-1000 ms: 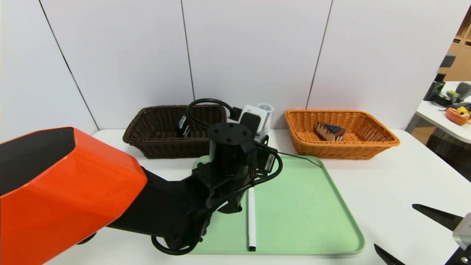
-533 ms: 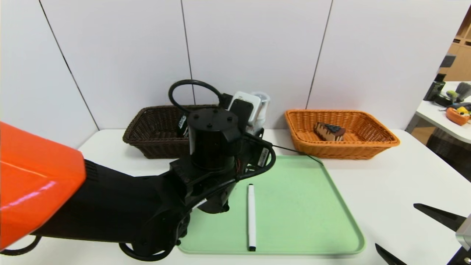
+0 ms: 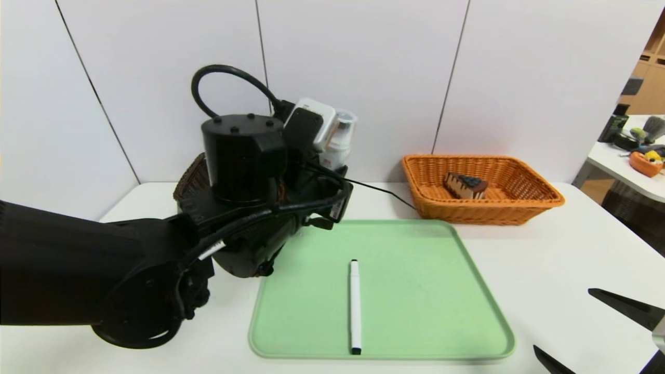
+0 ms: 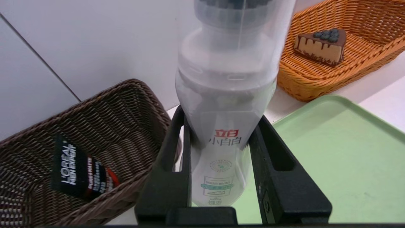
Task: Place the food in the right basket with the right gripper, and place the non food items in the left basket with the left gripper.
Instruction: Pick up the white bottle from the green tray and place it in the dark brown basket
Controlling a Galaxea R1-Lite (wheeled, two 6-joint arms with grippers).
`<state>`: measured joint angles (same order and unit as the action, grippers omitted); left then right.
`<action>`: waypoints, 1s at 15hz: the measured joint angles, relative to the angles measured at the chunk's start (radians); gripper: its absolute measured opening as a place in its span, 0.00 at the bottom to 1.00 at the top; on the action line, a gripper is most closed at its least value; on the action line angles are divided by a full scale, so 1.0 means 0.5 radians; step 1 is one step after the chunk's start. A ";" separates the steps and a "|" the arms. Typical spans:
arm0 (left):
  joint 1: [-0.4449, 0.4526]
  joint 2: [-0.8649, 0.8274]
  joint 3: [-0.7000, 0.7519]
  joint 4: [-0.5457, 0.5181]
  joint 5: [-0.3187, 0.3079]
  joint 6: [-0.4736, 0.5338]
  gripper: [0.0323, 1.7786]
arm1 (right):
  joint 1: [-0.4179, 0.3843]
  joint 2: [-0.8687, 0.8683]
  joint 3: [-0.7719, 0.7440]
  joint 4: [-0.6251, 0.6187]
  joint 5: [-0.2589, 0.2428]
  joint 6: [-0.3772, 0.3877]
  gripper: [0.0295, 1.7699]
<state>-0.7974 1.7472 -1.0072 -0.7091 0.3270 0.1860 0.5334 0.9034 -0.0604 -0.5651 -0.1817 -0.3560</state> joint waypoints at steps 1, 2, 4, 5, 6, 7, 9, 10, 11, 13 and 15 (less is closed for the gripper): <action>0.035 -0.035 -0.003 0.060 -0.040 0.019 0.30 | 0.000 -0.010 0.000 0.025 0.001 0.001 0.96; 0.083 -0.069 -0.007 0.116 -0.095 0.058 0.30 | 0.000 -0.020 -0.002 0.046 0.002 0.001 0.96; 0.203 -0.117 -0.020 0.169 -0.232 0.172 0.30 | 0.000 -0.032 -0.008 0.050 0.003 0.002 0.96; 0.272 -0.134 -0.034 0.195 -0.300 0.233 0.30 | 0.000 -0.035 -0.011 0.050 0.004 0.001 0.96; 0.347 -0.149 -0.060 0.236 -0.373 0.297 0.30 | 0.000 -0.037 -0.013 0.052 0.004 0.002 0.96; 0.417 -0.163 -0.093 0.300 -0.446 0.351 0.30 | 0.000 -0.037 -0.013 0.054 0.006 0.002 0.96; 0.567 -0.182 -0.196 0.471 -0.606 0.426 0.30 | 0.000 -0.037 -0.015 0.058 0.006 0.002 0.96; 0.638 -0.187 -0.240 0.552 -0.676 0.471 0.30 | 0.000 -0.037 -0.016 0.057 0.006 0.001 0.96; 0.708 -0.189 -0.281 0.629 -0.759 0.531 0.30 | 0.000 -0.037 -0.016 0.057 0.006 0.002 0.96; 0.805 -0.190 -0.336 0.744 -0.886 0.648 0.30 | 0.000 -0.038 -0.013 0.057 0.006 0.002 0.96; 0.889 -0.190 -0.391 0.838 -0.991 0.763 0.30 | 0.000 -0.041 -0.009 0.054 0.006 0.002 0.96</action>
<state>-0.3530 1.6523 -1.2026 -0.2900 -0.1687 0.5672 0.5334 0.8828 -0.0649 -0.5379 -0.1785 -0.3549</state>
